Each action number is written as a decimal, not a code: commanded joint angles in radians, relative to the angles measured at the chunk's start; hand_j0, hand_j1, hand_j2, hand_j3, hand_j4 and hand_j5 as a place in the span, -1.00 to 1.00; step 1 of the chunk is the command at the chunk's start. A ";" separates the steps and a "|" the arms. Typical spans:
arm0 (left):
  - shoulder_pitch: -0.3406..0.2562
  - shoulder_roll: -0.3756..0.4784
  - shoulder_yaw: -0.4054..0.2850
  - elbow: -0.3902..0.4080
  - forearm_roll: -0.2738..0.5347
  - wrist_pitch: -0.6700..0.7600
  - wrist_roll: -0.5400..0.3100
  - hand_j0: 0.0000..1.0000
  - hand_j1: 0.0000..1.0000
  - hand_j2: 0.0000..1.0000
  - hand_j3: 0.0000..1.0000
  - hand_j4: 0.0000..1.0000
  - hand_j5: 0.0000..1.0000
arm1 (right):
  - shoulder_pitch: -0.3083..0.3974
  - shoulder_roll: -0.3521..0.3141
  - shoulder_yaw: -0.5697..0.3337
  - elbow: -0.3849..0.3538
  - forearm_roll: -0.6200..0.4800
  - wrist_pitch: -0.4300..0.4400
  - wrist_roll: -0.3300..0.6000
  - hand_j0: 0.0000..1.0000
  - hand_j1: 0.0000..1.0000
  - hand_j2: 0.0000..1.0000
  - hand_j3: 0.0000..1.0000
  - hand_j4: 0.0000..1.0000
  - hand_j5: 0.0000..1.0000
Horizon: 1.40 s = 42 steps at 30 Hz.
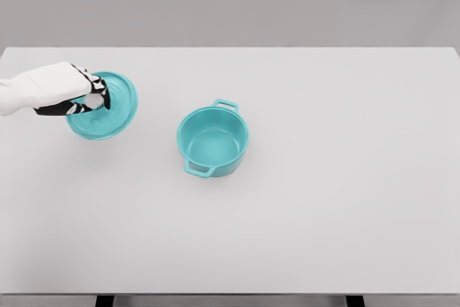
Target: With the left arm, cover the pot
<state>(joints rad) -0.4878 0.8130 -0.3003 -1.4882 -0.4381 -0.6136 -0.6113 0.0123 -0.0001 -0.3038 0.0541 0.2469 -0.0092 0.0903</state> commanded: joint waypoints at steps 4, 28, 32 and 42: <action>0.002 -0.005 -0.008 -0.023 0.004 0.003 0.000 -0.02 -0.02 -0.02 -0.02 -0.02 -0.02 | 0.000 0.000 0.000 0.000 0.000 0.000 0.000 1.00 1.00 1.00 1.00 1.00 1.00; -0.046 -0.072 -0.105 -0.098 -0.007 0.003 0.000 -0.08 -0.08 -0.08 -0.08 -0.08 -0.08 | 0.000 0.000 0.000 0.000 0.000 0.000 0.000 1.00 1.00 1.00 1.00 1.00 1.00; -0.052 -0.100 -0.120 -0.106 -0.008 0.003 0.000 -0.07 -0.07 -0.07 -0.07 -0.07 -0.07 | 0.000 0.000 0.000 0.000 0.000 0.000 0.000 1.00 1.00 1.00 1.00 1.00 1.00; -0.071 -0.147 -0.131 -0.124 -0.010 0.003 0.000 -0.07 -0.07 -0.07 -0.07 -0.07 -0.07 | 0.000 0.000 0.000 0.000 0.000 0.000 0.000 1.00 1.00 1.00 1.00 1.00 1.00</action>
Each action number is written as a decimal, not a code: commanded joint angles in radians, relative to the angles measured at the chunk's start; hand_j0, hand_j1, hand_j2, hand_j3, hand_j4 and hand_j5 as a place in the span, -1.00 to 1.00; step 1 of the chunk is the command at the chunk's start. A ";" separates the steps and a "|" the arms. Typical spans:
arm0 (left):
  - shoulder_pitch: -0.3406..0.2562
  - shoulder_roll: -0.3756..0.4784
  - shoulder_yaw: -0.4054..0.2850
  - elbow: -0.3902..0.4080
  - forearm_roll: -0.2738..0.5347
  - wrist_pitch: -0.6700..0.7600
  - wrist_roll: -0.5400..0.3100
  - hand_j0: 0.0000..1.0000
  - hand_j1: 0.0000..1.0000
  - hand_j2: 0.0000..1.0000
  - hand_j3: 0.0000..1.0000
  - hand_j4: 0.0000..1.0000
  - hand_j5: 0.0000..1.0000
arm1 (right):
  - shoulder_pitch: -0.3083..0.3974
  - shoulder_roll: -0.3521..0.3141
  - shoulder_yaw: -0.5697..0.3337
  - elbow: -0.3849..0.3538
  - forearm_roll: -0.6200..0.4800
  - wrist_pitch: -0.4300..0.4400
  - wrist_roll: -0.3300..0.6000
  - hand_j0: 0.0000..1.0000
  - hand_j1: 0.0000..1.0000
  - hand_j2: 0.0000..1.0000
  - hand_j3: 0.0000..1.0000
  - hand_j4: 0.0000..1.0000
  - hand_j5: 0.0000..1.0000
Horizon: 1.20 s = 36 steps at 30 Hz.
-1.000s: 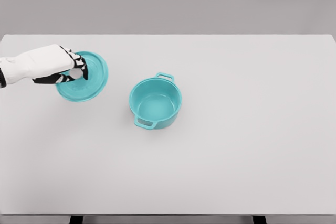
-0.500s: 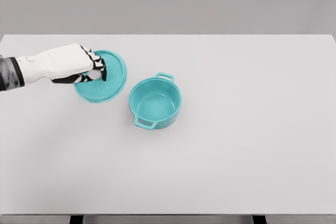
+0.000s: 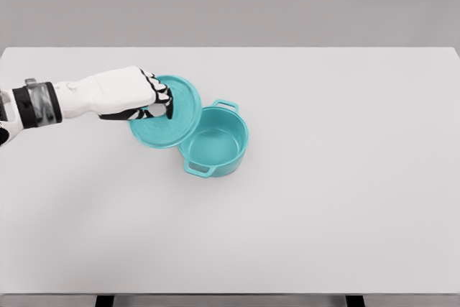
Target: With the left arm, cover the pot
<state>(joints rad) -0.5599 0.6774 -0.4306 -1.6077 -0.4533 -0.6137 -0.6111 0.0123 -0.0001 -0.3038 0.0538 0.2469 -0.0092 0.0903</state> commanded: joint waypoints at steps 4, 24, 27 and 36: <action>-0.018 -0.036 -0.033 -0.001 -0.013 0.003 0.000 -0.06 -0.06 -0.06 -0.06 -0.06 -0.06 | 0.000 0.000 0.000 0.000 0.000 0.000 0.000 1.00 1.00 1.00 1.00 1.00 1.00; -0.029 -0.148 -0.083 0.011 -0.059 0.003 0.000 -0.05 -0.05 -0.05 -0.05 -0.05 -0.05 | 0.000 0.000 0.000 0.000 0.000 0.000 0.000 1.00 1.00 1.00 1.00 1.00 1.00; -0.032 -0.167 -0.088 0.025 -0.068 0.003 0.000 -0.05 -0.05 -0.05 -0.05 -0.05 -0.05 | 0.000 0.000 0.000 0.001 0.000 0.000 0.000 1.00 1.00 1.00 1.00 1.00 1.00; -0.037 -0.205 -0.088 0.057 -0.104 0.003 0.000 -0.03 -0.03 -0.03 -0.03 -0.03 -0.03 | 0.000 0.000 0.000 0.000 0.000 0.000 0.000 1.00 1.00 1.00 1.00 1.00 1.00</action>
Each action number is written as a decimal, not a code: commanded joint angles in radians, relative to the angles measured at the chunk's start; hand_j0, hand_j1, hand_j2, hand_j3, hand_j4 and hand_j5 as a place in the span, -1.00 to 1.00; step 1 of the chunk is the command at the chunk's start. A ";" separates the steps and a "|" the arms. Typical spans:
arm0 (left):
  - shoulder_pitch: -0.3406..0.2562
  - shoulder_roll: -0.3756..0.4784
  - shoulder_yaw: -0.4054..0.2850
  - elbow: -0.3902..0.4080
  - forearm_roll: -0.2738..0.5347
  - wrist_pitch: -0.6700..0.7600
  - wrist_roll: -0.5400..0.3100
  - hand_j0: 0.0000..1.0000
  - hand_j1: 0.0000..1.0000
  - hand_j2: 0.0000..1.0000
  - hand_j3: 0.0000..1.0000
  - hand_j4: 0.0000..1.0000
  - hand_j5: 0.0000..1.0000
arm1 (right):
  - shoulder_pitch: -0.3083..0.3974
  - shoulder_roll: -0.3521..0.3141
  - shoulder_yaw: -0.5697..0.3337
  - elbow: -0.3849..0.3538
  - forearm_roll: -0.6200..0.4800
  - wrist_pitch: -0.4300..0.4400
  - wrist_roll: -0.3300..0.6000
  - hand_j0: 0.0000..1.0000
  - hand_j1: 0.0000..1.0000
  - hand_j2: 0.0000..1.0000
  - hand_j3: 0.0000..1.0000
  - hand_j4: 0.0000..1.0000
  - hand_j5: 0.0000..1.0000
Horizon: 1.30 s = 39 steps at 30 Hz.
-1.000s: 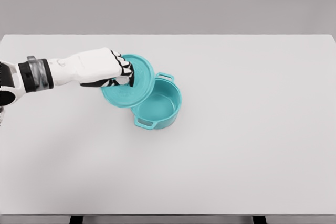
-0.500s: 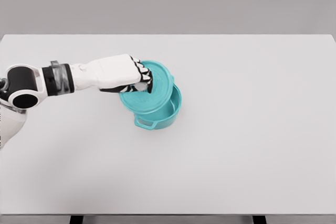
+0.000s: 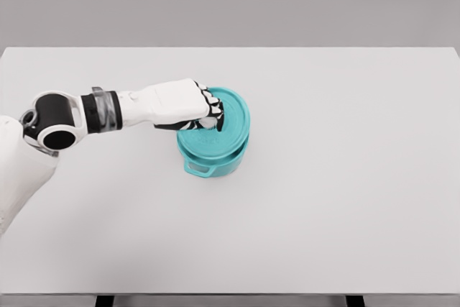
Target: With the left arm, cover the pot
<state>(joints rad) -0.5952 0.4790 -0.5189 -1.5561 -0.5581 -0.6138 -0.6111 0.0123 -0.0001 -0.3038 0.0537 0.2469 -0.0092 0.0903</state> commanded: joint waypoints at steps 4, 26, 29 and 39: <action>0.000 -0.010 -0.006 0.025 0.001 0.003 0.000 0.00 0.00 0.00 0.00 0.00 0.00 | 0.000 0.000 0.000 0.000 0.000 0.000 0.000 1.00 1.00 1.00 1.00 1.00 1.00; 0.006 0.004 0.000 0.010 0.015 0.003 0.000 0.11 0.11 0.11 0.11 0.11 0.11 | 0.000 0.000 0.000 0.000 0.000 0.000 0.000 1.00 1.00 1.00 1.00 1.00 1.00; 0.006 0.006 0.002 0.008 0.015 0.003 0.000 0.11 0.11 0.11 0.11 0.11 0.11 | 0.000 0.000 0.000 0.002 0.000 0.000 0.000 1.00 1.00 1.00 1.00 1.00 1.00; 0.009 0.030 0.004 -0.025 0.012 0.003 0.000 0.18 0.18 0.18 0.18 0.18 0.18 | 0.000 0.000 0.000 0.002 0.000 0.000 0.000 1.00 1.00 1.00 1.00 1.00 1.00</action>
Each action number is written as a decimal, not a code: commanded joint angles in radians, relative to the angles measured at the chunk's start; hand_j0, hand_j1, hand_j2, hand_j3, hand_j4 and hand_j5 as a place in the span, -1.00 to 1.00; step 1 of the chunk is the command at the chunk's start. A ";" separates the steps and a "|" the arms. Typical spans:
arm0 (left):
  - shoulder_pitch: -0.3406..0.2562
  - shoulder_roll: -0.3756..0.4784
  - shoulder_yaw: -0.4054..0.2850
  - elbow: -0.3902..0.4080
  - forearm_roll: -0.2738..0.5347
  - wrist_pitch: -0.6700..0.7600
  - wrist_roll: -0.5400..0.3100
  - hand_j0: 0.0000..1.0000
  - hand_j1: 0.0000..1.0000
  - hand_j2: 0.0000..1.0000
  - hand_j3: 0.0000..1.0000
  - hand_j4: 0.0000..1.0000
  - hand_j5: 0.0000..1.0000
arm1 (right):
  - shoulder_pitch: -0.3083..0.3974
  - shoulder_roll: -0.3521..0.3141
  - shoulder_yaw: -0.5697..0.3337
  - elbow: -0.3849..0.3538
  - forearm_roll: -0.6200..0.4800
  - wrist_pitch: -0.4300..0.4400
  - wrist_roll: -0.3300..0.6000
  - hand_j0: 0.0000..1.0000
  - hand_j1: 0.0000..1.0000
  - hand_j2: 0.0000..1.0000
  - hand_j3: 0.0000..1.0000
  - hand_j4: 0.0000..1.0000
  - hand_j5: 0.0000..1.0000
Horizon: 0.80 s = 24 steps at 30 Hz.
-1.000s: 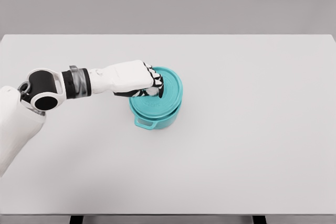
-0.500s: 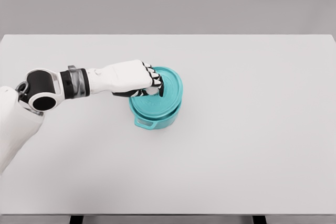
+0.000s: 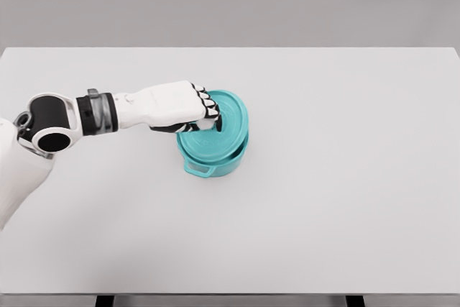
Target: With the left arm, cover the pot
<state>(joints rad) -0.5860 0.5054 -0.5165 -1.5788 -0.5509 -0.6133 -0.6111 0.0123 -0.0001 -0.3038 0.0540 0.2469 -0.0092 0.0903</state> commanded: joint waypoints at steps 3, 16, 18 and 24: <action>0.000 0.004 0.001 -0.003 0.005 0.002 0.000 0.19 0.19 0.19 0.19 0.19 0.19 | 0.000 0.000 0.000 0.000 0.000 0.000 0.000 1.00 1.00 1.00 1.00 1.00 1.00; 0.002 0.004 0.001 -0.003 0.003 0.002 0.000 0.36 0.36 0.36 0.36 0.36 0.36 | 0.000 0.000 0.000 0.001 0.000 0.000 0.000 1.00 1.00 1.00 1.00 1.00 1.00; 0.002 0.004 0.001 -0.003 0.003 0.002 0.000 0.37 0.37 0.37 0.37 0.37 0.37 | 0.000 0.000 0.000 0.000 0.000 0.000 0.000 1.00 1.00 1.00 1.00 1.00 1.00; 0.002 0.004 0.001 -0.001 0.002 0.002 0.000 0.44 0.44 0.44 0.44 0.44 0.44 | 0.000 0.000 0.000 0.000 0.000 0.000 0.000 1.00 1.00 1.00 1.00 1.00 1.00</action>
<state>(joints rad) -0.5844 0.5088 -0.5161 -1.5804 -0.5544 -0.6138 -0.6114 0.0123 -0.0001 -0.3038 0.0541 0.2469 -0.0092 0.0903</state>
